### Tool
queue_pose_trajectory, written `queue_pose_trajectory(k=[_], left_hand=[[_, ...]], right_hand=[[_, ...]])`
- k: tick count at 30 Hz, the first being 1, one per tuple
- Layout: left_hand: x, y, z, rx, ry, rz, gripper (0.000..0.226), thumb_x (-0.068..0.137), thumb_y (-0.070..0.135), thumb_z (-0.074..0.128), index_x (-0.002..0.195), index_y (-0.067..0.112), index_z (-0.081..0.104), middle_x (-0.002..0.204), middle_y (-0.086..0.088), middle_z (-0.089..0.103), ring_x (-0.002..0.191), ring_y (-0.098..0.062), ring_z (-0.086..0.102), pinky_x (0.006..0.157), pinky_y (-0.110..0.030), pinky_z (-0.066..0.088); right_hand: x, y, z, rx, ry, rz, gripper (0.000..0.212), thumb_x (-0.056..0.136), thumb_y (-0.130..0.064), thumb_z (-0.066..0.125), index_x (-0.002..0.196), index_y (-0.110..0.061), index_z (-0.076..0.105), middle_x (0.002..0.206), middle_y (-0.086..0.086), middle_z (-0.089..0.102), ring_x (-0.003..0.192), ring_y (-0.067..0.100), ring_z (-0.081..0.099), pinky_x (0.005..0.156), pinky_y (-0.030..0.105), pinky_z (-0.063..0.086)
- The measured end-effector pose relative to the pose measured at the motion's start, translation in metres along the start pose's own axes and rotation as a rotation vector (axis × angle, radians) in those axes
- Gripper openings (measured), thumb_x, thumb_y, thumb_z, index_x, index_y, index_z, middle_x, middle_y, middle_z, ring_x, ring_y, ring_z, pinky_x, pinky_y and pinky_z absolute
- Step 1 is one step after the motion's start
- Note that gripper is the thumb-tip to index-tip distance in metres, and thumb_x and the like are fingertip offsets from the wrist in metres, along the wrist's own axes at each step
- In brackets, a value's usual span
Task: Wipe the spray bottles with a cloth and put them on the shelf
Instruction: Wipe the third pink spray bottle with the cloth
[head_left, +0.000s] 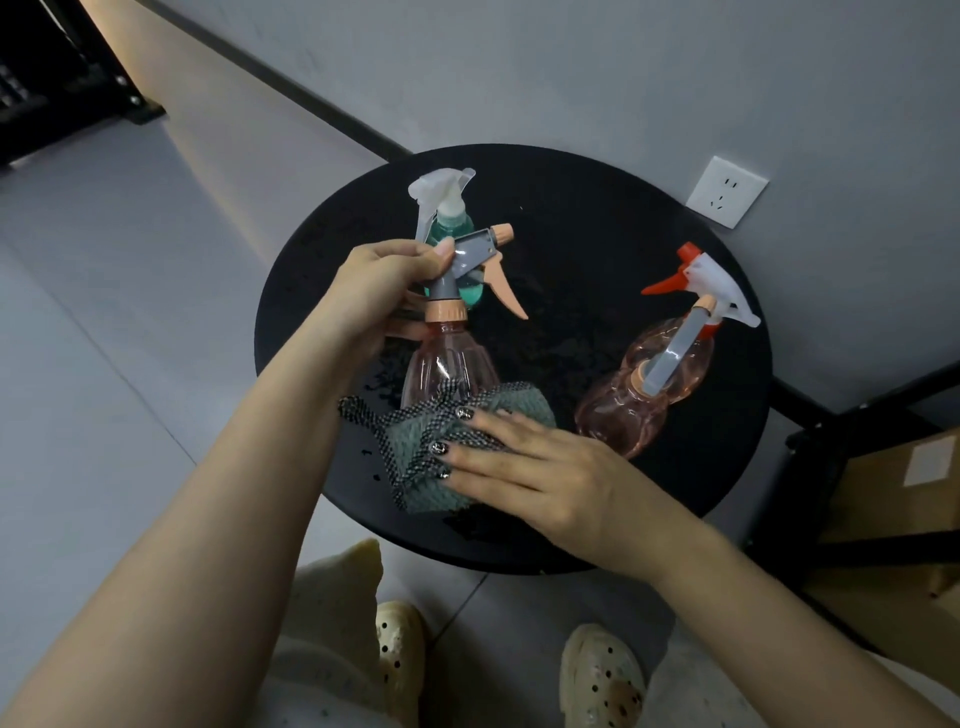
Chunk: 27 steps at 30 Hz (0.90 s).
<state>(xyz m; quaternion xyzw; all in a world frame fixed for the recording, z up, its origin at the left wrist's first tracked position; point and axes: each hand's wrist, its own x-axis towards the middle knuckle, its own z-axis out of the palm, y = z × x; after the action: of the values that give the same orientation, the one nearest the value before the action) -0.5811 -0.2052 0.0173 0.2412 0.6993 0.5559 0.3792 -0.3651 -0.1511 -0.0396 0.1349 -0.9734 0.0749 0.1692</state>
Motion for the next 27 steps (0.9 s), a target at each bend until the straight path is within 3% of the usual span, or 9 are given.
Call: queue_pose_trajectory(k=[3, 7, 12, 17, 22, 27], left_hand=[[0.001, -0.001, 0.003, 0.023, -0.014, 0.004, 0.02, 0.089, 0.03, 0.059, 0.077, 0.015, 0.064, 0.075, -0.004, 0.065, 0.064, -0.018, 0.061, 0.063, -0.033, 0.055], [0.001, -0.003, 0.009, 0.02, -0.029, -0.016, 0.022, 0.087, 0.032, 0.061, 0.075, 0.014, 0.063, 0.072, -0.005, 0.063, 0.057, -0.016, 0.059, 0.05, -0.021, 0.05], [-0.001, -0.006, 0.014, -0.051, -0.04, 0.001, 0.023, 0.087, 0.028, 0.062, 0.081, 0.006, 0.064, 0.076, -0.011, 0.062, 0.064, -0.019, 0.059, 0.06, -0.023, 0.051], [0.0, -0.002, 0.008, -0.056, 0.006, -0.015, 0.021, 0.087, 0.028, 0.063, 0.074, 0.011, 0.063, 0.072, -0.008, 0.062, 0.057, -0.017, 0.06, 0.053, -0.024, 0.051], [0.001, 0.001, 0.006, -0.056, -0.003, -0.01, 0.02, 0.088, 0.029, 0.06, 0.075, 0.013, 0.06, 0.075, -0.005, 0.064, 0.059, -0.015, 0.063, 0.052, -0.026, 0.054], [0.002, 0.001, 0.009, -0.028, -0.02, -0.015, 0.021, 0.087, 0.031, 0.061, 0.075, 0.015, 0.062, 0.077, -0.005, 0.062, 0.06, -0.015, 0.061, 0.047, -0.022, 0.049]], right_hand=[[-0.001, 0.005, 0.004, -0.016, 0.008, 0.009, 0.044, 0.091, 0.0, 0.056, 0.133, -0.013, 0.05, 0.14, 0.002, 0.049, 0.134, 0.026, 0.037, 0.11, 0.036, 0.033], [0.011, 0.014, 0.0, 0.085, 0.069, 0.175, 0.041, 0.093, -0.008, 0.054, 0.134, -0.011, 0.05, 0.141, 0.004, 0.047, 0.136, 0.025, 0.035, 0.099, 0.038, 0.046], [0.02, 0.019, -0.007, 0.264, 0.132, 0.398, 0.042, 0.097, -0.02, 0.041, 0.138, -0.011, 0.043, 0.146, -0.001, 0.036, 0.14, 0.015, 0.026, 0.112, 0.024, 0.027], [0.009, 0.011, -0.005, 0.175, 0.071, 0.195, 0.043, 0.089, 0.001, 0.059, 0.131, -0.007, 0.052, 0.14, 0.007, 0.048, 0.136, 0.027, 0.035, 0.102, 0.042, 0.044], [-0.002, 0.003, -0.003, 0.081, 0.008, 0.041, 0.041, 0.087, 0.006, 0.061, 0.125, -0.007, 0.058, 0.135, 0.006, 0.054, 0.132, 0.029, 0.042, 0.102, 0.042, 0.044], [0.0, 0.007, -0.006, 0.097, 0.052, 0.089, 0.046, 0.085, 0.009, 0.06, 0.128, -0.007, 0.056, 0.137, 0.006, 0.051, 0.134, 0.026, 0.039, 0.101, 0.04, 0.045]])
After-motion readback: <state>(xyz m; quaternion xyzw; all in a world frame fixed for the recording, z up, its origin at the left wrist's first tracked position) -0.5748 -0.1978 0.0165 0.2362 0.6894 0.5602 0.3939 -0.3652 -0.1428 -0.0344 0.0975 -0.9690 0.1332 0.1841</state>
